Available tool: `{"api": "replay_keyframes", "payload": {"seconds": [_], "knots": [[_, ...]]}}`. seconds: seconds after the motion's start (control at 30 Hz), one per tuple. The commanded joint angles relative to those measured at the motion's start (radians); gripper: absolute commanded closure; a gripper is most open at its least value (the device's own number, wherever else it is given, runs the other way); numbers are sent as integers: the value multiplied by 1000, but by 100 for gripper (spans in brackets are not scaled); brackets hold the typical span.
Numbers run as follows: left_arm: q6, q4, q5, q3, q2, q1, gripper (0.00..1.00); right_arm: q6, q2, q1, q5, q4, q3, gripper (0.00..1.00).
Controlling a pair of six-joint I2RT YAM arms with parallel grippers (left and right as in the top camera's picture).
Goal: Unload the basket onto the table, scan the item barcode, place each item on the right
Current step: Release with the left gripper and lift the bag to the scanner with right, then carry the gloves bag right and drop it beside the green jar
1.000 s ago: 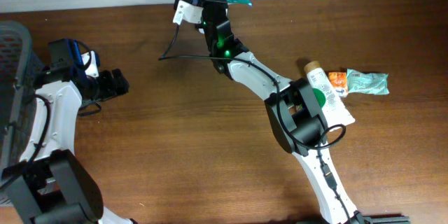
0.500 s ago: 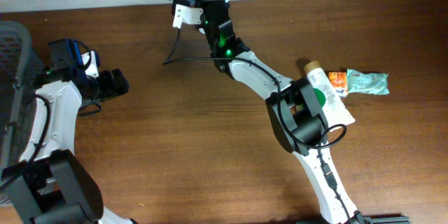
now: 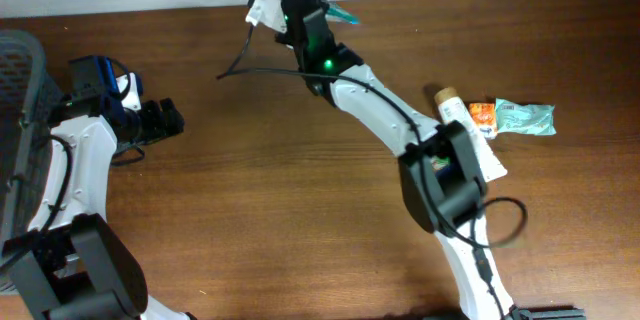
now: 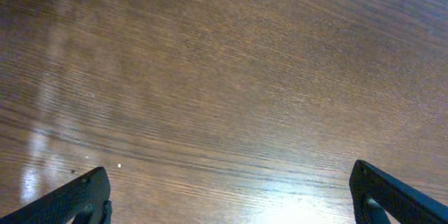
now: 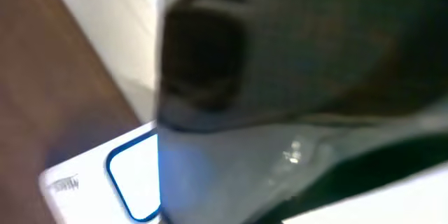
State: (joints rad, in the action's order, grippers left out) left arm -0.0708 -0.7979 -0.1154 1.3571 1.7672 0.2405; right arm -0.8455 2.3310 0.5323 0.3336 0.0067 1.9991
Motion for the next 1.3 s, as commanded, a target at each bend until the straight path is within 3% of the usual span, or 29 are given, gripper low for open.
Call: {"api": "replay_keyframes", "payload": {"seconds": [0.0, 0.17, 0.4, 0.6, 0.7, 0.8, 0.87, 1.1, 1.2, 1.23, 1.27], "knots": [[12, 3, 1, 5, -2, -1, 1, 291, -158, 11, 18, -123, 8, 96], [12, 3, 1, 5, -2, -1, 1, 632, -309, 9, 18, -432, 8, 96], [12, 3, 1, 5, -2, -1, 1, 904, -520, -32, 9, -900, 8, 96], [12, 3, 1, 5, -2, -2, 1, 933, -610, -245, -74, -1383, 5, 96], [12, 3, 1, 5, -2, -2, 1, 931, -583, -391, -113, -1525, -39, 96], [12, 3, 1, 5, -2, -2, 1, 877, -567, -500, -150, -1511, -137, 96], [12, 3, 1, 5, -2, -2, 1, 767, -567, -563, -198, -1452, -246, 96], [12, 3, 1, 5, -2, -2, 1, 528, -566, -626, -323, -1216, -522, 96], [12, 3, 1, 5, -2, -2, 1, 510, -566, -626, -397, -1130, -580, 95], [12, 3, 1, 5, -2, -2, 1, 510, -566, -626, -409, -1111, -596, 88], [12, 3, 1, 5, -2, -2, 1, 513, -566, -626, -409, -1110, -602, 73]]}}
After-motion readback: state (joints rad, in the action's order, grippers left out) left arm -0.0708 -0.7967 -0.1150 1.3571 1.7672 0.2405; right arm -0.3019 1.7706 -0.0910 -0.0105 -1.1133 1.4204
